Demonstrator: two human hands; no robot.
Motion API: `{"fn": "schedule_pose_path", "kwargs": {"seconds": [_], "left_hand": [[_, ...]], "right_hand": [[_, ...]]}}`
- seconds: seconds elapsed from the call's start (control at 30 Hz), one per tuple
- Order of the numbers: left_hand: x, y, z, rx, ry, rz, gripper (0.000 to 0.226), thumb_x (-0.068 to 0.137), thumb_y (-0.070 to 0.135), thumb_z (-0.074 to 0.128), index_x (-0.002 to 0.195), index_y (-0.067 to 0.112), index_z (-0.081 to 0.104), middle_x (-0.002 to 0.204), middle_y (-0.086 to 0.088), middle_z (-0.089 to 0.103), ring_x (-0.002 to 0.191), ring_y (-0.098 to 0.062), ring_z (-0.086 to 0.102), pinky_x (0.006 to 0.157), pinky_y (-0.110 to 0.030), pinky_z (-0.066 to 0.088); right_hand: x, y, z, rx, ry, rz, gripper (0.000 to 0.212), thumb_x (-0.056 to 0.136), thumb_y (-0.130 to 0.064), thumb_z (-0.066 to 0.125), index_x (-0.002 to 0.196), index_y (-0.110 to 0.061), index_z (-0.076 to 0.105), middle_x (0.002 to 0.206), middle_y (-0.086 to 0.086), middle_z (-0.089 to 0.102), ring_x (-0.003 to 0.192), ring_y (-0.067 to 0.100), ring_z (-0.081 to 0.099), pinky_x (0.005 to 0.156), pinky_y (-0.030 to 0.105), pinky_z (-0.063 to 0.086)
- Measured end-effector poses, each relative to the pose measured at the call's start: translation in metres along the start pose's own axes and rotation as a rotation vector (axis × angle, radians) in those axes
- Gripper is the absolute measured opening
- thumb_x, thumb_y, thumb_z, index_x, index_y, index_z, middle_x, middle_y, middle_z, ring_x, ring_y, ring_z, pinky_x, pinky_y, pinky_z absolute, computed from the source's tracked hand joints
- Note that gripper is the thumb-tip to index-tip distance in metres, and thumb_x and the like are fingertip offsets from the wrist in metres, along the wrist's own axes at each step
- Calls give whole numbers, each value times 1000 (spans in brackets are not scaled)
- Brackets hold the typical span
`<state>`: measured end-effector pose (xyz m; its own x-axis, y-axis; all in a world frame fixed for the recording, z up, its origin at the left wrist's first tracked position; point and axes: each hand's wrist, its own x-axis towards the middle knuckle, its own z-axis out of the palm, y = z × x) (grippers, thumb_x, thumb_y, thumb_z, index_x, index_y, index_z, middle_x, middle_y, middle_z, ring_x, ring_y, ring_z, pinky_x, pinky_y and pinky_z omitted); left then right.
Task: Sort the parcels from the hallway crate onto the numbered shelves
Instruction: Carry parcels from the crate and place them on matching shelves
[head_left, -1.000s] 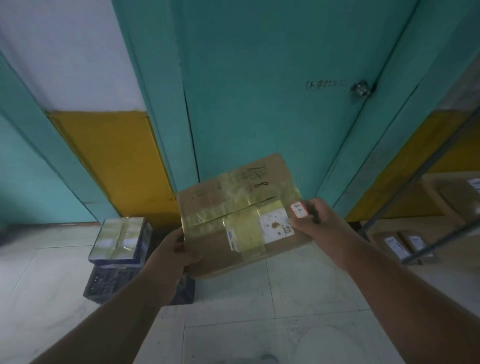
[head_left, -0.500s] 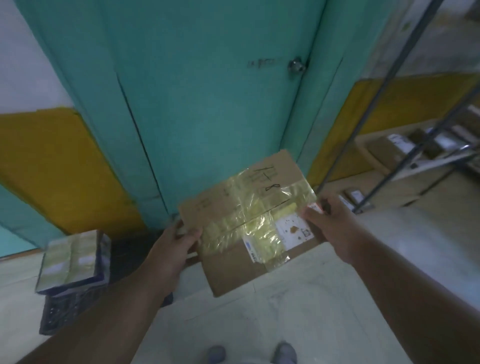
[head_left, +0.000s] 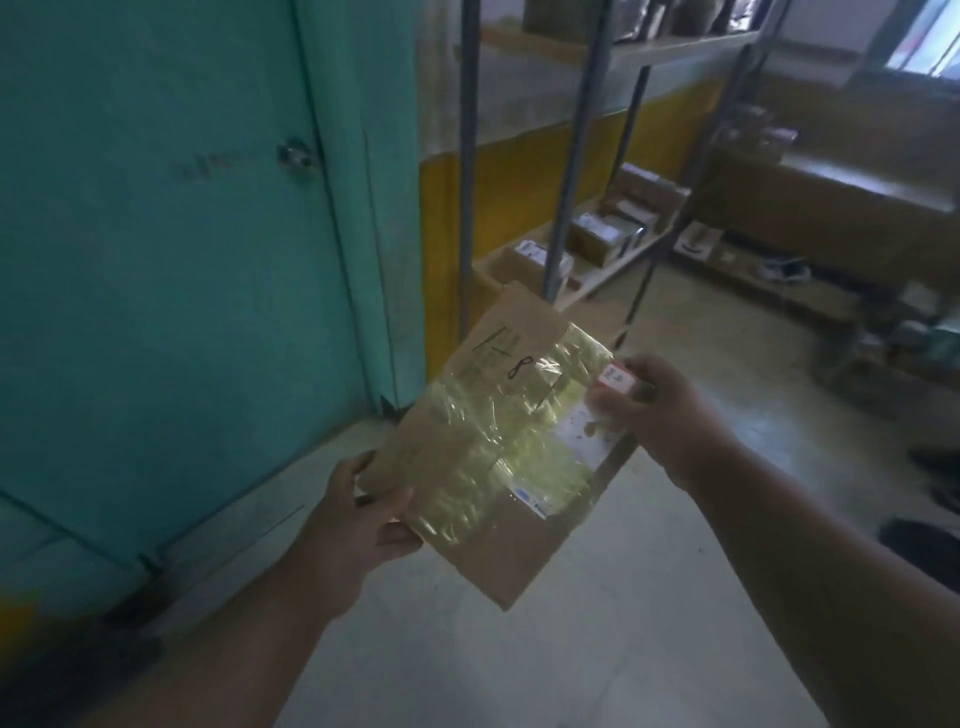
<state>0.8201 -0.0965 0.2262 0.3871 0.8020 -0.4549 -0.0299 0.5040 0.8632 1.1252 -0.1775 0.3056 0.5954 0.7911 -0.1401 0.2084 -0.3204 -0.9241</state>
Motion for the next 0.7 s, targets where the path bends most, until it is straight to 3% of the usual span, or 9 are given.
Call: {"fn": "schedule_pose_path", "kwargs": {"seconds": [0.07,0.2,0.3,0.37,0.57,0.7], "left_hand": [[15,-9,52,11,-4,-17,43,90,6,69,127,18,49,116,-19,69,91,-36,74,76,-43,59],[38,-24,143,105,-57,-18,38,88,6,73,116,22,52,112,-16,68,95,-32,73,71,-38,59],[59,-31,189,183,-100,-18,50,89,6,73,126,29,50,110,-9,69,95,-29,73,76,-39,60],[75,-32,213,227,-135,-27,53,89,8,73,127,36,49,110,-6,70,96,-27,73,77,-38,61],[165,-25,274,285,-155,-83,49,88,5,73,122,34,51,110,-6,69,96,-25,71,79,-40,60],[242,-22,329,274,-226,-168,51,89,5,72,131,25,51,114,-6,70,98,-27,72,78,-39,59]], "right_hand": [[18,14,-45,5,70,9,34,72,-24,88,94,-36,65,91,4,75,80,26,76,68,46,62],[48,32,-123,-62,143,6,35,76,-23,84,98,-38,62,96,0,74,83,22,75,66,41,62],[69,37,-161,-195,133,-2,31,84,-27,77,108,-32,58,93,-7,70,78,9,71,50,20,51],[89,44,-177,-242,134,0,32,86,-30,75,112,-31,55,93,-11,66,75,2,66,46,13,44],[176,63,-211,-350,156,33,34,85,-33,76,107,-33,51,91,-14,62,75,-2,61,48,14,42],[245,71,-246,-392,175,68,39,82,-29,77,112,-32,54,99,-9,63,84,9,68,62,26,59]]}}
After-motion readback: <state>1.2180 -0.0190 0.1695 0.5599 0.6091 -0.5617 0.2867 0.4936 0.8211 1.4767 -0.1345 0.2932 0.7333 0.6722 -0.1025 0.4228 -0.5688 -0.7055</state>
